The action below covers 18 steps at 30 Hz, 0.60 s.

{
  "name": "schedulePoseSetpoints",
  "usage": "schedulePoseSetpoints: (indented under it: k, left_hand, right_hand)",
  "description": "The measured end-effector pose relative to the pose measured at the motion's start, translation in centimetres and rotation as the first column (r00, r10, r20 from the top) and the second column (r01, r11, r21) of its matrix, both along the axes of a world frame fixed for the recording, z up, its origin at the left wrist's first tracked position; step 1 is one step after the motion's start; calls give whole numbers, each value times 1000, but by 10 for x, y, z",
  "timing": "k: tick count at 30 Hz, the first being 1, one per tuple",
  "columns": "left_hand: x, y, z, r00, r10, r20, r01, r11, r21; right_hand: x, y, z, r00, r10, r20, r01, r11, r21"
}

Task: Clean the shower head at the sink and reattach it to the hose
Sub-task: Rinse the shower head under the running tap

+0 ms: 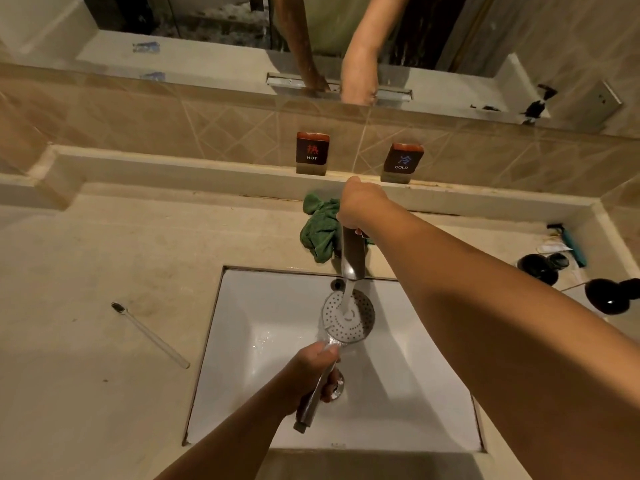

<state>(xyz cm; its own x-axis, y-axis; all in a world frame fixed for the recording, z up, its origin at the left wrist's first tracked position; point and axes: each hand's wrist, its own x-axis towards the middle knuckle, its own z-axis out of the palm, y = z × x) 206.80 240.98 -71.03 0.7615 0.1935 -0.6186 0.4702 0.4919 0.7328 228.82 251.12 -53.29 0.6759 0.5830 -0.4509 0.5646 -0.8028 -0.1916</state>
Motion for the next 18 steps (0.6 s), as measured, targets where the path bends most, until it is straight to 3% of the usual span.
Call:
schedulePoseSetpoints:
  k: [5, 18]
  left_hand:
    - [7, 5, -11, 1000, 25, -15, -25, 1000, -5]
    - [15, 14, -25, 998, -58, -21, 60, 984, 170]
  right_hand:
    - [1, 1, -2, 1000, 5, 1, -5, 1000, 0]
    - [2, 2, -4, 999, -35, -2, 35, 999, 8]
